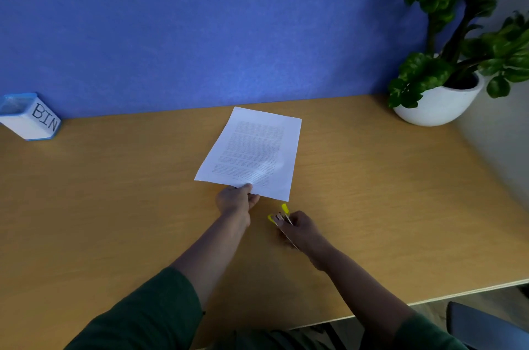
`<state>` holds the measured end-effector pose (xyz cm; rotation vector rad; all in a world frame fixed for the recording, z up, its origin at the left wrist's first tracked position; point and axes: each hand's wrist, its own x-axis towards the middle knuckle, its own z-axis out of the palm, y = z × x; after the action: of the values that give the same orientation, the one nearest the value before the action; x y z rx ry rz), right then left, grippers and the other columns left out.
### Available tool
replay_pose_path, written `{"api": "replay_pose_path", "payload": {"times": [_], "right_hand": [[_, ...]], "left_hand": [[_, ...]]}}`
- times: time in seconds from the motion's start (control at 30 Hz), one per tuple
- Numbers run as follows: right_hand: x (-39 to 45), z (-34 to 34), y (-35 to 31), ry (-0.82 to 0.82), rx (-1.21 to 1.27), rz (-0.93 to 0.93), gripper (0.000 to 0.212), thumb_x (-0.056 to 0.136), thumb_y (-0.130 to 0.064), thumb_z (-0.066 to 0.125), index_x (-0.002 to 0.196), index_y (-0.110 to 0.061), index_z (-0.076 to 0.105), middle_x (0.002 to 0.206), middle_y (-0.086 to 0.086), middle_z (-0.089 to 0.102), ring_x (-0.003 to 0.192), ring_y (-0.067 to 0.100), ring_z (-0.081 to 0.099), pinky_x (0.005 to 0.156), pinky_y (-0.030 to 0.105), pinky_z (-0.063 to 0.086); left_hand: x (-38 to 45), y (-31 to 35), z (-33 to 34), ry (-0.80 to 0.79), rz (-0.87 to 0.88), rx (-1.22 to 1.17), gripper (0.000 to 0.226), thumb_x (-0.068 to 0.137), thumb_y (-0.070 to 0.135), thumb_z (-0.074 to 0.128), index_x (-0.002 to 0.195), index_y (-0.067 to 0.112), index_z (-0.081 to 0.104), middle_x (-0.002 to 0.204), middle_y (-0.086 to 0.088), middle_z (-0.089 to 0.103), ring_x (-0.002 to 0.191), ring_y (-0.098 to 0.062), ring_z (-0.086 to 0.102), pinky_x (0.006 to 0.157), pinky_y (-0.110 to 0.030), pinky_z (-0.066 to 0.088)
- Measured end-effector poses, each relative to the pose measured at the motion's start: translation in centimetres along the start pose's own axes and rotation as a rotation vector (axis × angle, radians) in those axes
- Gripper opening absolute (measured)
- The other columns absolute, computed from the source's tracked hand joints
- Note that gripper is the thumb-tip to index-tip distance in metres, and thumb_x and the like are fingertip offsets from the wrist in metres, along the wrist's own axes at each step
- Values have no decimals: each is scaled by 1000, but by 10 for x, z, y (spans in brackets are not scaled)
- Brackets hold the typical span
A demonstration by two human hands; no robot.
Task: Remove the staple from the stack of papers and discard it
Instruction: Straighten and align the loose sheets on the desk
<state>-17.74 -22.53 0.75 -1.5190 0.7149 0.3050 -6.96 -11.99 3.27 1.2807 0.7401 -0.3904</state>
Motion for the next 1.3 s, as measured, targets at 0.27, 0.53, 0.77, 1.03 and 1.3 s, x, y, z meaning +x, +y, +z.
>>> {"api": "replay_pose_path", "payload": {"times": [0.27, 0.53, 0.77, 1.03, 1.3], "right_hand": [[-4, -2, 1, 67, 68, 30, 17, 92, -28, 48, 83, -14, 52, 72, 6, 49, 56, 15, 45, 50, 24, 32], [-5, 14, -2, -11, 36, 8, 46, 92, -56, 37, 110, -15, 48, 74, -1, 44, 51, 8, 36, 39, 17, 30], [6, 22, -14, -48, 342, 122, 36, 92, -49, 46, 87, -20, 66, 70, -5, 69, 62, 10, 64, 58, 24, 48], [14, 28, -20, -61, 586, 207, 39, 91, -44, 50, 73, -14, 67, 58, -4, 68, 49, 10, 62, 43, 17, 43], [16, 27, -20, 82, 533, 274, 32, 84, -43, 63, 91, -12, 66, 77, 5, 67, 65, 22, 61, 52, 29, 45]], "left_hand": [[2, -2, -1, 0, -5, -5, 14, 81, -3, 66, 76, 6, 57, 78, -6, 61, 64, -18, 61, 44, -20, 56], [1, -7, 0, -8, 15, -3, 19, 82, -3, 65, 69, 8, 57, 75, -6, 61, 60, -18, 60, 48, -21, 56], [-3, -20, 0, 6, 64, 73, 21, 83, 1, 64, 64, 7, 57, 64, -6, 61, 53, -19, 60, 54, -24, 50], [-8, -27, -4, 63, 147, 177, 10, 83, 7, 64, 74, 3, 61, 63, -4, 60, 56, -20, 57, 46, -21, 45], [-3, -28, -2, 40, 139, 183, 21, 84, 6, 65, 65, 9, 58, 73, -9, 63, 72, -29, 62, 76, -41, 55]]}}
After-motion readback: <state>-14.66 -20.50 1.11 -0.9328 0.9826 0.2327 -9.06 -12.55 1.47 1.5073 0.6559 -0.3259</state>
